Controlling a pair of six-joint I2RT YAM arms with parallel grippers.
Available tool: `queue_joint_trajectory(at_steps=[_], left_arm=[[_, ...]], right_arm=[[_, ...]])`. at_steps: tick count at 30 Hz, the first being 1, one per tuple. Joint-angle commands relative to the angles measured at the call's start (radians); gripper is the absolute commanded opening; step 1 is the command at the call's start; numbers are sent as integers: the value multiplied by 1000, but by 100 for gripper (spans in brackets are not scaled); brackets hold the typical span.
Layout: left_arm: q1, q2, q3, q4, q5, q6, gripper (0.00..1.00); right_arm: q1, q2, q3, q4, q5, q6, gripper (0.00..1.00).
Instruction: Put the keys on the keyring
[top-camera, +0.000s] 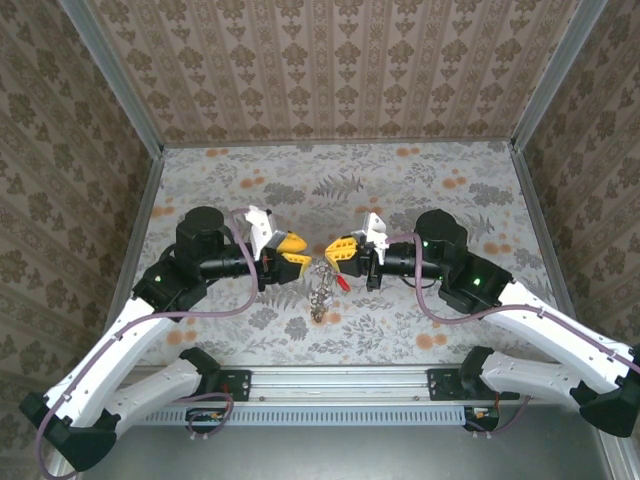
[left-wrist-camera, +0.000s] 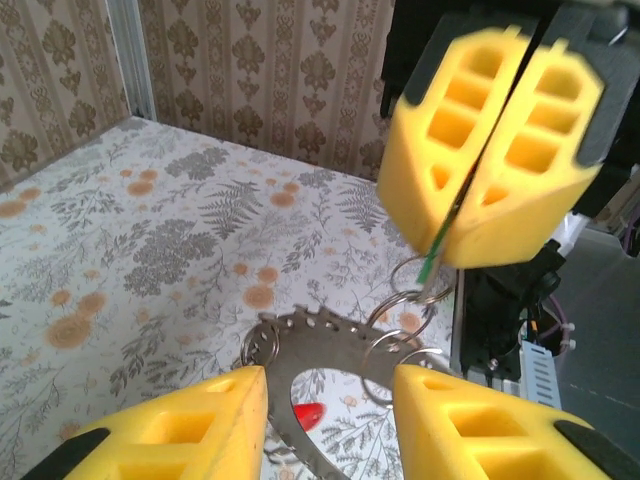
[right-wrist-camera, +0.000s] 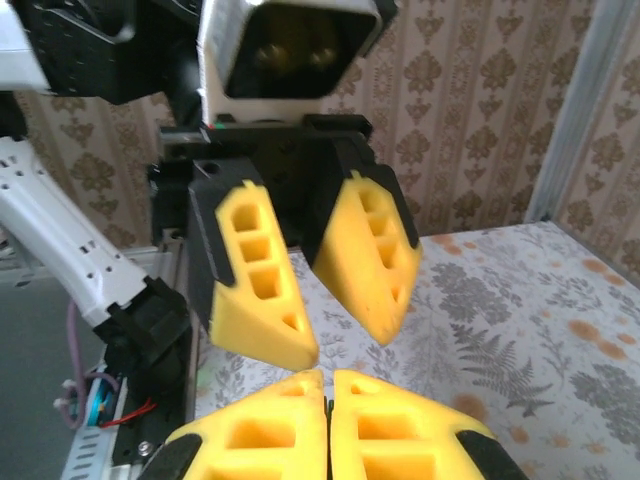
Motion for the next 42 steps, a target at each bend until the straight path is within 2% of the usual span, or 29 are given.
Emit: queue_joint_trajectory(at_steps=[1, 9, 22, 34, 38, 42], left_arm=[[0, -9, 35, -26, 33, 35, 39], [-4, -6, 67, -55, 67, 58, 39], [-44, 30, 92, -95, 118, 83, 39], [-78, 83, 98, -64, 143, 92, 38], [-94, 96, 102, -70, 160, 96, 33], [-104, 101, 98, -75, 165, 97, 22]], right_arm=[[-8, 11, 57, -15, -106, -26, 0], [-14, 31, 101, -68, -193, -43, 0], [-21, 22, 101, -61, -218, -26, 0], [-25, 13, 106, -53, -251, -14, 0], [-31, 15, 103, -46, -251, -8, 0], [-41, 12, 100, -37, -253, -1, 0]])
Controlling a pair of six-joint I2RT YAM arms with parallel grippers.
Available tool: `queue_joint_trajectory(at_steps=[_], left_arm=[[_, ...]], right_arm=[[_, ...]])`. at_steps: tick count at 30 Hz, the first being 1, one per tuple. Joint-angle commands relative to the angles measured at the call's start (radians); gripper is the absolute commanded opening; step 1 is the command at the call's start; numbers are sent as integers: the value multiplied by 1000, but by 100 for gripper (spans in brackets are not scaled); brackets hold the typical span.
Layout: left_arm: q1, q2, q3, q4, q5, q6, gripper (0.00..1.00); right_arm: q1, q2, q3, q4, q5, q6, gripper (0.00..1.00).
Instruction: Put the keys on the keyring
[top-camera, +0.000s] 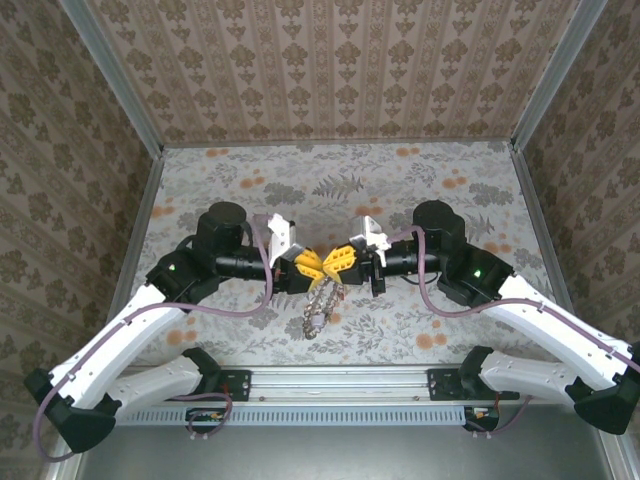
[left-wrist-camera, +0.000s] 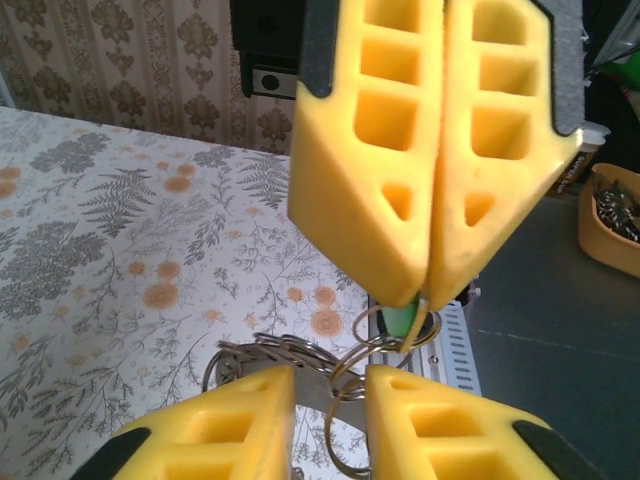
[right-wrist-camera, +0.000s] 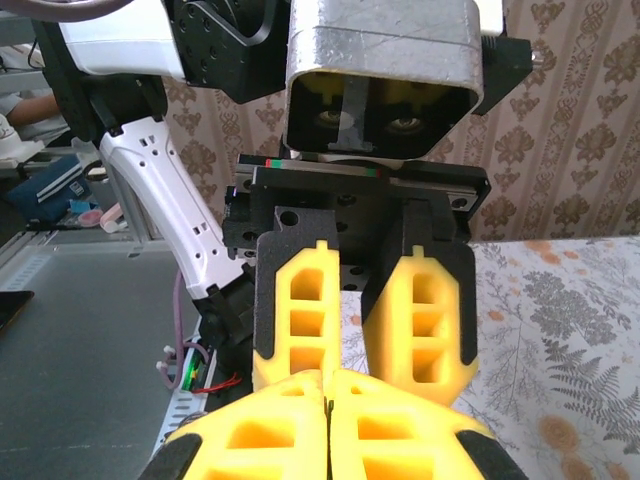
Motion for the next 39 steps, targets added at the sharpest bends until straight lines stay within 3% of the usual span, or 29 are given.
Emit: queue_joint_trajectory(at_steps=[1, 6, 11, 39], left_arm=[[-12, 5, 30, 0, 32, 18, 19], [-17, -4, 24, 0, 24, 17, 14], [-22, -16, 16, 3, 13, 11, 0], [-18, -118, -35, 95, -89, -36, 0]], right_arm=[[-12, -24, 35, 49, -31, 18, 0], [-22, -27, 31, 58, -30, 27, 0], [-25, -28, 31, 60, -27, 33, 0], [-46, -61, -10, 72, 2, 58, 0]])
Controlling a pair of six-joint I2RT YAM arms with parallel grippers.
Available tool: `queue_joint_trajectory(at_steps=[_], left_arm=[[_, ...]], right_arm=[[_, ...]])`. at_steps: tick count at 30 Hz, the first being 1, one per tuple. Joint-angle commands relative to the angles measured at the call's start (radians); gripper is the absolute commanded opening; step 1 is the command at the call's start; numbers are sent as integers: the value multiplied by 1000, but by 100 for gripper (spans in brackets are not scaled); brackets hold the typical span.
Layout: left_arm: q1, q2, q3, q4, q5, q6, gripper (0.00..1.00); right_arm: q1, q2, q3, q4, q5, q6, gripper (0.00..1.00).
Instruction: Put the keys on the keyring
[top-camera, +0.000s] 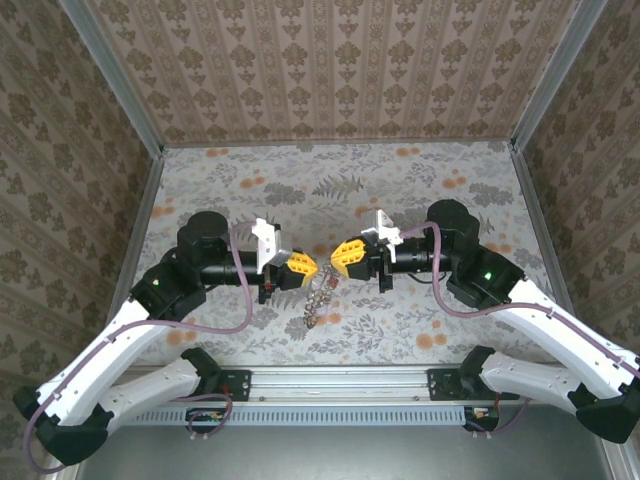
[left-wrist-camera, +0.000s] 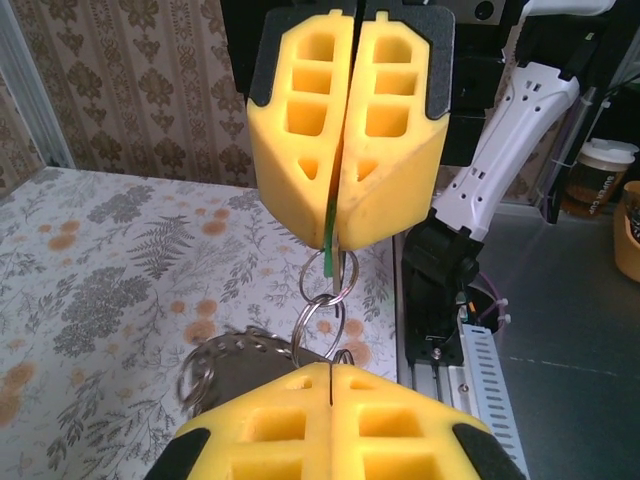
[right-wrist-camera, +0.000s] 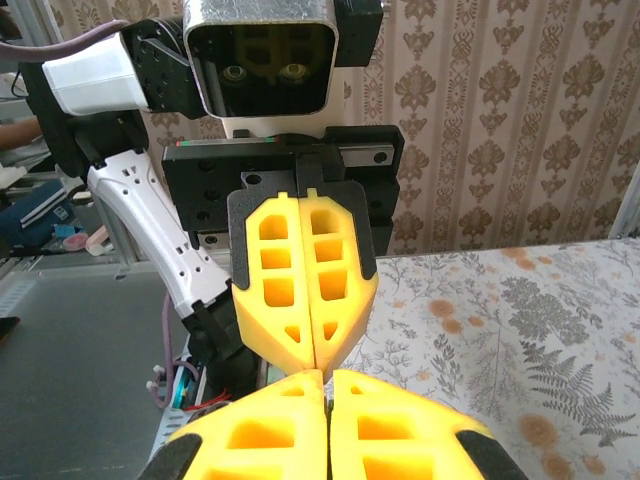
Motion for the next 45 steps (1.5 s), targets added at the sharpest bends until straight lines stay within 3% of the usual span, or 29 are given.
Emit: queue_joint_trajectory(at_steps=[1, 4, 7, 20, 25, 36, 45], left_arm=[[1, -9, -4, 23, -17, -19, 0], [3, 5, 21, -24, -18, -4, 0], [6, 8, 34, -50, -30, 8, 11], [-52, 36, 14, -43, 28, -38, 4], [-51, 4, 22, -114, -27, -16, 5], [-1, -3, 79, -127, -60, 36, 35], [29, 80, 153, -149, -34, 103, 42]], right_arm=[[-7, -13, -1, 64, -3, 13, 0], [-8, -8, 3, 64, -7, 11, 0], [-9, -5, 8, 62, -12, 10, 0], [-11, 3, 27, 54, -28, 3, 0], [-13, 12, 26, 61, -34, 5, 0], [-14, 20, 34, 47, -65, 4, 0], [-14, 20, 39, 34, -97, -1, 0]])
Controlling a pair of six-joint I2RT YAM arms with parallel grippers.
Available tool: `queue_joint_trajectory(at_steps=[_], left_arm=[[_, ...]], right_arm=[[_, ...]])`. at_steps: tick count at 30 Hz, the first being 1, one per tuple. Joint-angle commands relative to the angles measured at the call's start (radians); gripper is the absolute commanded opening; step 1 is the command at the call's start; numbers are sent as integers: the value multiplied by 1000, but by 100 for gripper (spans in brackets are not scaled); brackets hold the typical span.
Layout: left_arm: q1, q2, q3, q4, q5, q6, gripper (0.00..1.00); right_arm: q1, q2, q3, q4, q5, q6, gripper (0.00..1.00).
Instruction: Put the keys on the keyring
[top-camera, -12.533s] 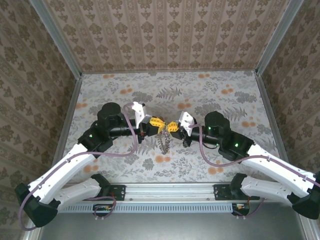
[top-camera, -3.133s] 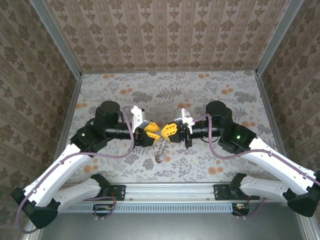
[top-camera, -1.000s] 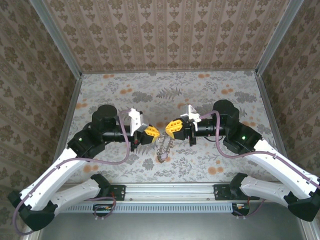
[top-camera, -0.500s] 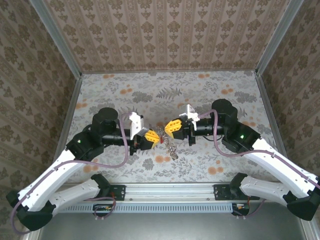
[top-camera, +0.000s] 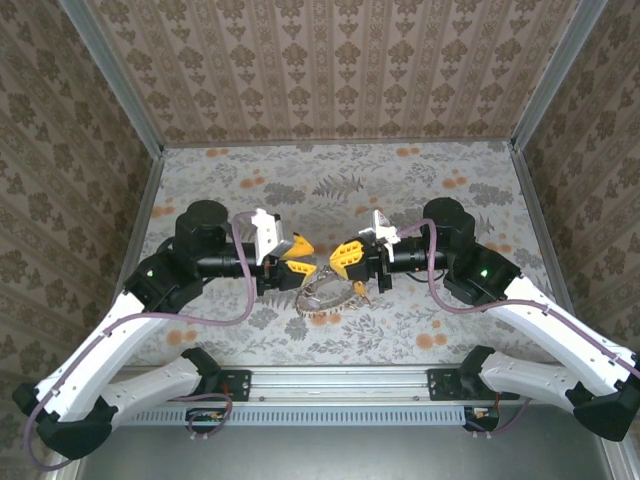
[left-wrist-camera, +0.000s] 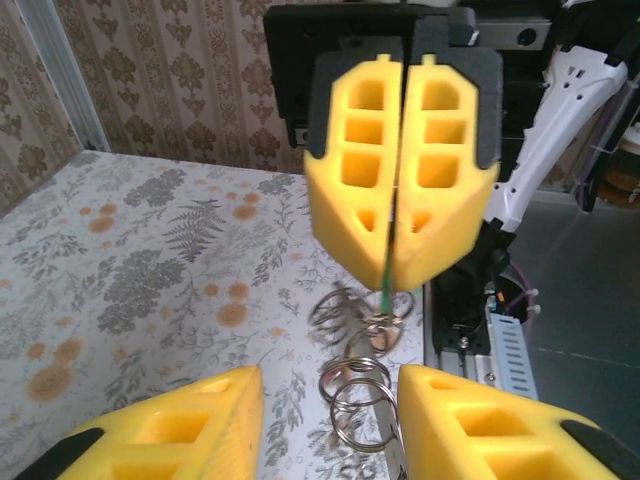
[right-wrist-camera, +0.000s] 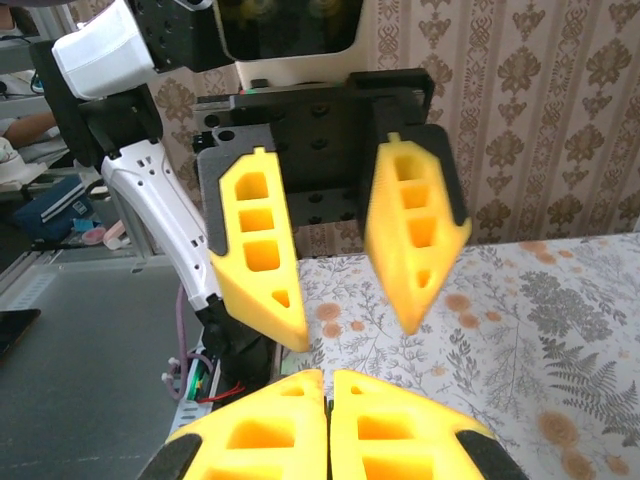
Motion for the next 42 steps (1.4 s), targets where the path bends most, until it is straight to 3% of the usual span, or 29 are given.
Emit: queue_joint_trajectory(at_steps=[1, 13, 21, 31, 42], left_arm=[[10, 25, 34, -27, 25, 46, 44], [7, 72, 60, -39, 81, 63, 47], [-20, 68, 25, -50, 66, 36, 38], [-88, -4, -38, -35, 14, -35, 34], [-138, -7, -101, 36, 42, -106, 32]], right_arm=[[-3, -1, 39, 34, -49, -1, 0], [-3, -6, 46, 41, -104, 12, 0], [-5, -6, 50, 42, -97, 14, 0], [-14, 0, 52, 66, -77, 32, 0], [-19, -8, 58, 59, -47, 35, 0]])
